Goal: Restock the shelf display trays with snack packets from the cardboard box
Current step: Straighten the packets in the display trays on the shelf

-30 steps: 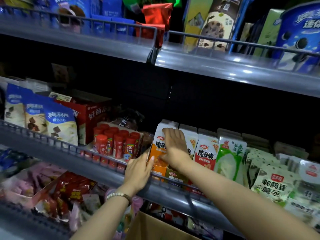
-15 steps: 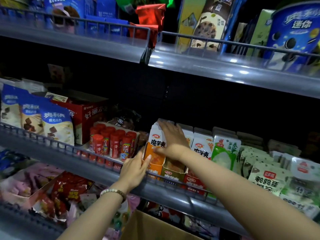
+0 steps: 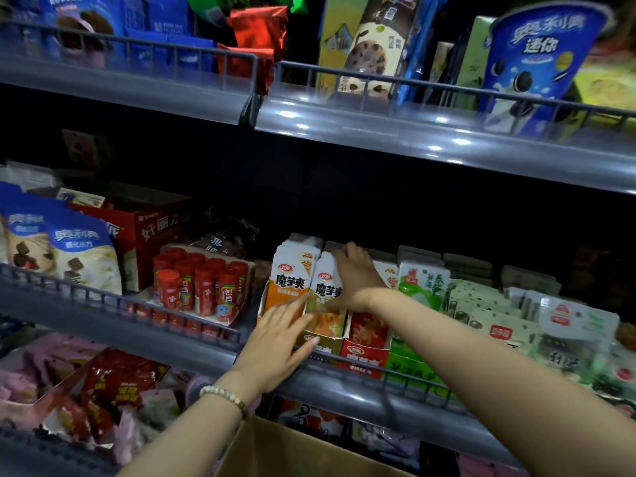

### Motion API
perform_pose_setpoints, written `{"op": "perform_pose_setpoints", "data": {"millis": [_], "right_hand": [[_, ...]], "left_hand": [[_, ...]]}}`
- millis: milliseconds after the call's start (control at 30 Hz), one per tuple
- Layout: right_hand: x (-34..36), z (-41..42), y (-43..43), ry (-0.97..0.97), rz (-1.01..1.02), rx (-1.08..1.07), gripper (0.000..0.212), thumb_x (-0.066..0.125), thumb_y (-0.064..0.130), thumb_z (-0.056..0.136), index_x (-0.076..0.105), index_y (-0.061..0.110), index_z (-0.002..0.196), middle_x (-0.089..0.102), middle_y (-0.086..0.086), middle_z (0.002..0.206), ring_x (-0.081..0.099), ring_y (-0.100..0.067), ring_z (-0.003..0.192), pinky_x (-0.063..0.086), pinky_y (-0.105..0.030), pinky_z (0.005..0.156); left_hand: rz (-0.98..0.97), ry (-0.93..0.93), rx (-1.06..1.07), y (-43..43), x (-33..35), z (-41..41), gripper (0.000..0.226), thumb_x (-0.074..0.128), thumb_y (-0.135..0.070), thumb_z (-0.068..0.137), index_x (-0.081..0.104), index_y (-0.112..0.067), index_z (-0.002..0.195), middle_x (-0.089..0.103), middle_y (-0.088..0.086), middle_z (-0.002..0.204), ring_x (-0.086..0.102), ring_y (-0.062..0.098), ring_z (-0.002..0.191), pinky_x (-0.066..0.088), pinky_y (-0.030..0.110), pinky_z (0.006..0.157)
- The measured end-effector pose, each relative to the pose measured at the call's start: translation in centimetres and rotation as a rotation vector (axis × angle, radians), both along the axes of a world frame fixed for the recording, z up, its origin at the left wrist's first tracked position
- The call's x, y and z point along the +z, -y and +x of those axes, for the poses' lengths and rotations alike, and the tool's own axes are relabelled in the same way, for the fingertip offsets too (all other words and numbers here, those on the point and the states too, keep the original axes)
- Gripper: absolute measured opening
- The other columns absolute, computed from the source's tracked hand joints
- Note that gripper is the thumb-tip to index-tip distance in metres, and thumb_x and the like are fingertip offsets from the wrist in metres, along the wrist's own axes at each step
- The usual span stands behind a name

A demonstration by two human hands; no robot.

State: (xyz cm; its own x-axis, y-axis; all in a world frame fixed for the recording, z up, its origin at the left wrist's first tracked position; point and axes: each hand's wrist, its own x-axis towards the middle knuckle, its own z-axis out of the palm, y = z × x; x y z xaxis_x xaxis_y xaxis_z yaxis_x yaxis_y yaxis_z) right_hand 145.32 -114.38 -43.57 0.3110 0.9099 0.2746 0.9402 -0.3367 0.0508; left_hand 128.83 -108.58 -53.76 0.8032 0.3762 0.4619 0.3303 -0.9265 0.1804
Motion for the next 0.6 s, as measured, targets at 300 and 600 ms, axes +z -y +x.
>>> {"op": "perform_pose_setpoints", "data": {"millis": [300,600], "right_hand": [[-1.0,-0.4,0.4,0.085,0.089,0.033,0.099,0.078,0.036,0.072,0.017,0.019,0.147,0.032,-0.004,0.147,0.028,-0.023,0.137,0.021,-0.031,0.111],[1.8,1.5,1.4,-0.236,-0.040,0.144,0.089,0.061,0.052,0.084,0.007,0.029,0.151,0.006,0.005,0.159,0.005,-0.018,0.146,0.006,-0.033,0.117]], "left_hand": [[0.001,0.021,0.008,0.2,-0.4,-0.1,0.059,0.011,-0.067,0.090,0.049,-0.033,0.120,0.007,-0.011,0.158,0.022,0.010,0.140,0.001,0.024,0.113],[-0.060,-0.043,0.021,1.0,1.0,-0.1,0.073,0.006,-0.070,0.083,0.025,-0.036,0.144,-0.005,-0.014,0.157,0.007,0.008,0.143,0.001,0.030,0.117]]}}
